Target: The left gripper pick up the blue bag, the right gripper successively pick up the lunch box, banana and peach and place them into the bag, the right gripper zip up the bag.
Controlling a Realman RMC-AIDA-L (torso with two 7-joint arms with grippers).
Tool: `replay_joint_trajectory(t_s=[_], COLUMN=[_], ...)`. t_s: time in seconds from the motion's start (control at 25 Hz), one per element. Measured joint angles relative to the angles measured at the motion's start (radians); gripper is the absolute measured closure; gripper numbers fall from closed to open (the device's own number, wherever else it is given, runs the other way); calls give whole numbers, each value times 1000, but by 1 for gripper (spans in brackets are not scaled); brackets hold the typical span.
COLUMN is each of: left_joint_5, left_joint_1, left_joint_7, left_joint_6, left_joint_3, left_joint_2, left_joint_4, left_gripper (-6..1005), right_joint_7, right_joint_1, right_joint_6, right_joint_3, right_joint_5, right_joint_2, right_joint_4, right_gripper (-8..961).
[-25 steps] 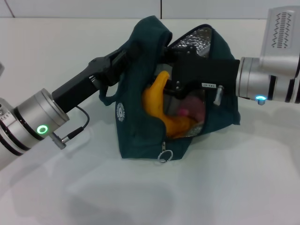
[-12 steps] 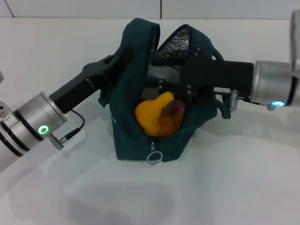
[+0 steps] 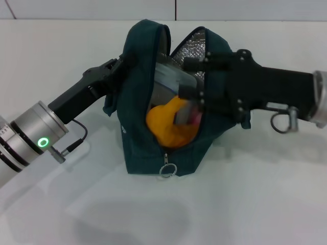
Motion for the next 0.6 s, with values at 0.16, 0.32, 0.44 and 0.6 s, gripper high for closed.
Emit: replay_joint_trajectory(t_s=[0.16,0.32,0.44,0.6], left_joint_5=[0,-1,-1,-1], left_joint_1=[-4,-6,-7,-10], left_joint_7=[9,14,15,22], left_joint_6=[0,-1,-2,-7], left_joint_3=[0,0,0,0], left_joint_2=[0,-1,0,0], left_joint_4=[2,5,7,8], left_gripper=[962,962,962,962], right_joint_7=[-21,-21,-22,-23], right_joint_1=[-2,10,13,41], right_joint_6=[-54,-1,27,37], right_joint_3=[6,-2,-6,-14], right_joint_5=[-10,-41,-52,-56], right_joint_2=[1,4,7,11], right_joint_4=[-1,5,22,71], right_gripper=[551,553,554,556])
